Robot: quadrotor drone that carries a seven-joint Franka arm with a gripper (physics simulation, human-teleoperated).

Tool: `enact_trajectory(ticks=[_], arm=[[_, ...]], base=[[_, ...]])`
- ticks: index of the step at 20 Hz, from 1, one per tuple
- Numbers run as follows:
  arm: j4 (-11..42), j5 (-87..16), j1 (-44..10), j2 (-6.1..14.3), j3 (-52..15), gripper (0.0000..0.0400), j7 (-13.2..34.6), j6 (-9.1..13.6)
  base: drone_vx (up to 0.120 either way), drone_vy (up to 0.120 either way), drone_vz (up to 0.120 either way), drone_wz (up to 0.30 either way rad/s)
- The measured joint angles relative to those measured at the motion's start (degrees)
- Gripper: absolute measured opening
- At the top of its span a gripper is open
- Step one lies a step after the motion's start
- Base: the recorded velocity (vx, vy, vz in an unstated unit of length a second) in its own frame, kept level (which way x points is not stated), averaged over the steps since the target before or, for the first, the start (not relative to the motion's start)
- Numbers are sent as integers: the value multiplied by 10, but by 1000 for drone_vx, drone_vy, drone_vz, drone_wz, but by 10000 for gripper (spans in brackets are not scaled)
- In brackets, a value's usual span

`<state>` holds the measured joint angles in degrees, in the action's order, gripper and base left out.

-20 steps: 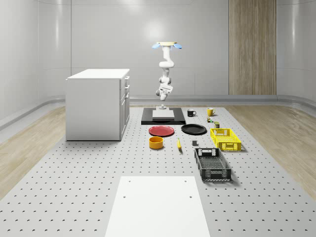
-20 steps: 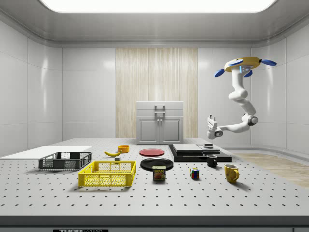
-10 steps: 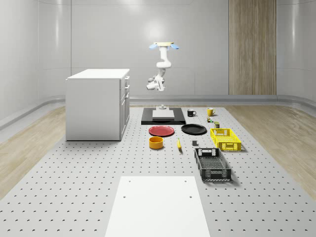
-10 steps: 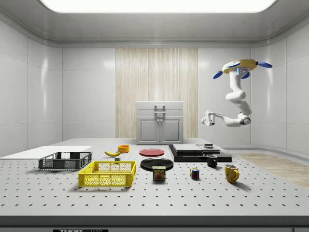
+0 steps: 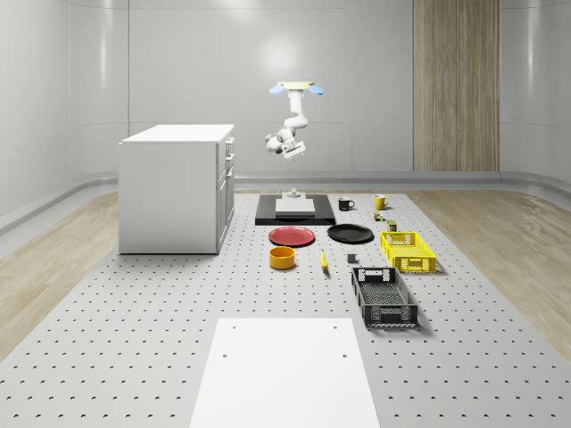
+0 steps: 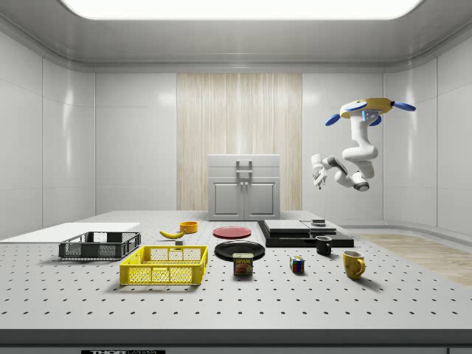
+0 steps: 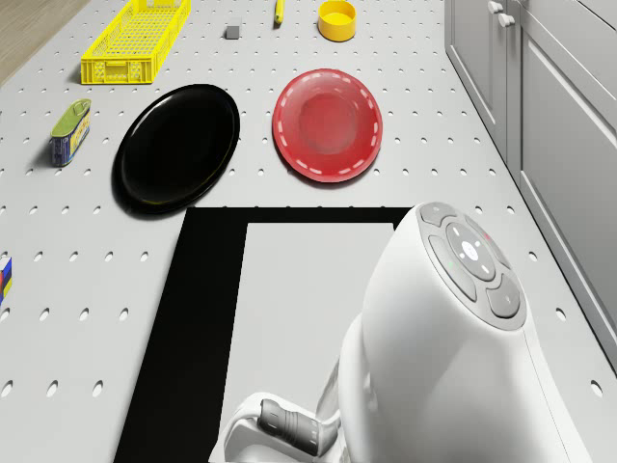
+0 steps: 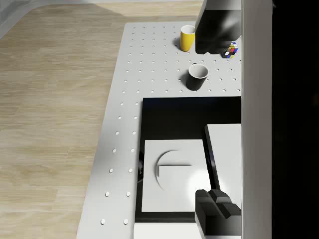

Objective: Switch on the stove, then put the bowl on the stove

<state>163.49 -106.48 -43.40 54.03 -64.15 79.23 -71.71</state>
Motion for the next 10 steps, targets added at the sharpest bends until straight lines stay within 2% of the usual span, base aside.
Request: enact_trajectory(ticks=[5,10], arm=[[19,-56,-88,30,-44,400,58,38],[24,-71,-131,52,-65,400,87,49]], base=[[0,0,-120,0],[0,0,-120,0]])
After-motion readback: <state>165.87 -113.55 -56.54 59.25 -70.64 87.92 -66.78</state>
